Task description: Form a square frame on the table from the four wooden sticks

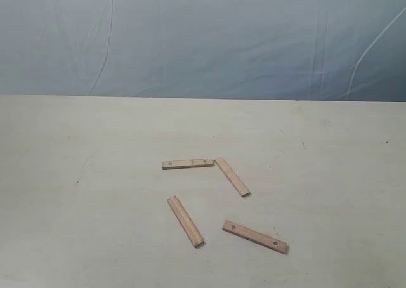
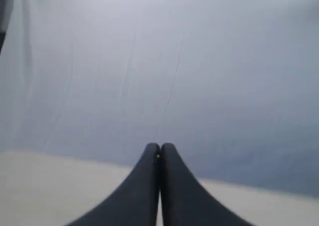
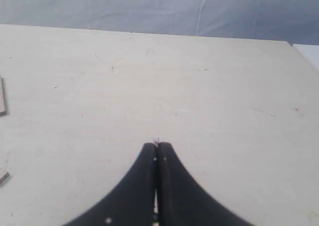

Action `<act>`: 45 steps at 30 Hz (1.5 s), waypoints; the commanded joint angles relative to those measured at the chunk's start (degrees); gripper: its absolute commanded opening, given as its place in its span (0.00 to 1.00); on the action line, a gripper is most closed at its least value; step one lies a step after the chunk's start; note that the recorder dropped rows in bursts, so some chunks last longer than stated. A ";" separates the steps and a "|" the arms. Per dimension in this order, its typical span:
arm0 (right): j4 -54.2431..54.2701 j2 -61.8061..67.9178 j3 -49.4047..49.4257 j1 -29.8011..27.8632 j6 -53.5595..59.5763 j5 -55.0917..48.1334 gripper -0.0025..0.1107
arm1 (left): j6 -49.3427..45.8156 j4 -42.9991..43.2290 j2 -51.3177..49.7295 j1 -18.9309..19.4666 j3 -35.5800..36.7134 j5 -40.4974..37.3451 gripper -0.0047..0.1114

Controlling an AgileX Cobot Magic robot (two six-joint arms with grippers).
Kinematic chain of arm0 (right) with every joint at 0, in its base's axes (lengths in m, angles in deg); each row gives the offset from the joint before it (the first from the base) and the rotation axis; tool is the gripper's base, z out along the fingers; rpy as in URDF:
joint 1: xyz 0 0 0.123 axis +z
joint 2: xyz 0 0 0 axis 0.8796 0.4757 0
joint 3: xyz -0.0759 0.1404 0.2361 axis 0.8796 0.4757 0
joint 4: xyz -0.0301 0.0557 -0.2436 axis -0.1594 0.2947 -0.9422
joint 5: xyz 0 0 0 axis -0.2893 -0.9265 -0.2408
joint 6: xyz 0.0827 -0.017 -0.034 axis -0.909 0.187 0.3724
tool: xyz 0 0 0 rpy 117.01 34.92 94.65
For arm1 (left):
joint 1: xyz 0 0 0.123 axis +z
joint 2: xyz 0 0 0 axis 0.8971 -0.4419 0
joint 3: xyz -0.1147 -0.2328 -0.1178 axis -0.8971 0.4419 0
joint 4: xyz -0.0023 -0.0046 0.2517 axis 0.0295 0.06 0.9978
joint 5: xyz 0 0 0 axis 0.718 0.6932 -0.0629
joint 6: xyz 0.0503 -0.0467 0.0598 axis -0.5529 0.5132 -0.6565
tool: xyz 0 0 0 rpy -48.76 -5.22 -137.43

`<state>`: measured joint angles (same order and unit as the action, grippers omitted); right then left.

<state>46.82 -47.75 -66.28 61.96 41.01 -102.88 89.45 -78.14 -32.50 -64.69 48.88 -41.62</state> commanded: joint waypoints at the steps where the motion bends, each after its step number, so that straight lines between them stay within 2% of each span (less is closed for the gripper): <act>1: -0.26 -0.40 -0.14 -0.37 -0.14 0.71 0.01 | 13.71 -5.49 0.30 -0.33 0.10 14.31 0.04; 5: -0.26 -0.40 -0.14 -0.37 -0.14 0.71 0.01 | 26.05 1.37 0.30 -0.33 -1.36 19.56 0.04; 9: -0.26 -0.40 -0.14 -0.37 -0.14 0.71 0.01 | 31.21 9.69 -5.08 -0.33 -9.96 23.22 0.04; 14: -0.26 -0.40 -0.14 -0.37 -0.14 0.71 0.01 | 34.23 12.66 -16.72 -0.33 -21.63 38.35 0.04; 16: -0.26 -0.40 -0.14 -0.37 -0.14 0.71 0.01 | 34.38 18.89 -20.40 -0.33 -26.36 34.72 0.04; 19: -0.26 -0.40 -0.14 -0.37 -0.14 0.71 0.01 | 40.90 35.68 -25.54 -0.33 -34.87 17.35 0.04; 22: -0.26 -0.40 -0.14 -0.37 -0.14 0.71 0.01 | 61.50 59.20 -31.49 -0.33 -40.12 5.09 0.04; 24: -0.26 -0.40 -0.14 -0.37 -0.14 0.71 0.01 | 77.13 77.66 -34.80 -1.01 -41.28 2.61 0.04; 27: -0.26 -0.40 -0.14 -0.37 -0.14 0.71 0.01 | 103.23 107.83 -40.25 -3.34 -42.70 7.94 0.04; 28: -0.26 -0.40 -0.14 -0.37 -0.14 0.71 0.01 | 107.22 107.83 -42.48 -4.21 -43.22 9.53 0.04; 29: -0.26 -0.40 -0.14 -0.37 -0.14 0.71 0.01 | 107.15 107.83 -44.49 -4.91 -43.80 11.12 0.04; 31: -0.26 -0.40 -0.14 -0.37 -0.14 0.71 0.01 | 105.01 107.83 -48.03 -5.47 -44.65 12.14 0.04; 33: -0.26 -0.40 -0.14 -0.37 -0.14 0.71 0.01 | 102.53 107.83 -50.16 -5.58 -45.07 9.34 0.04; 39: -0.26 -0.40 -0.14 -0.37 -0.14 0.71 0.01 | 91.28 107.83 -53.37 -5.58 -45.17 -22.11 0.04; 40: -0.26 -0.40 -0.14 -0.37 -0.14 0.71 0.01 | 85.80 104.76 -54.19 -5.91 -45.31 -28.61 0.04; 42: -0.26 -0.40 -0.14 -0.37 -0.14 0.71 0.01 | 67.65 91.68 -57.43 -7.83 -48.02 -41.30 0.04; 43: -0.26 -0.40 -0.14 -0.37 -0.14 0.71 0.01 | 57.46 83.64 -59.64 -9.06 -50.49 -45.59 0.04; 45: -0.26 -0.40 -0.14 -0.25 -0.03 0.71 0.01 | 40.26 67.50 -63.58 -10.92 -55.94 -49.41 0.04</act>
<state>46.82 -47.75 -66.28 61.96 41.01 -102.77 151.46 9.32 -91.45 -73.01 -1.76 -82.36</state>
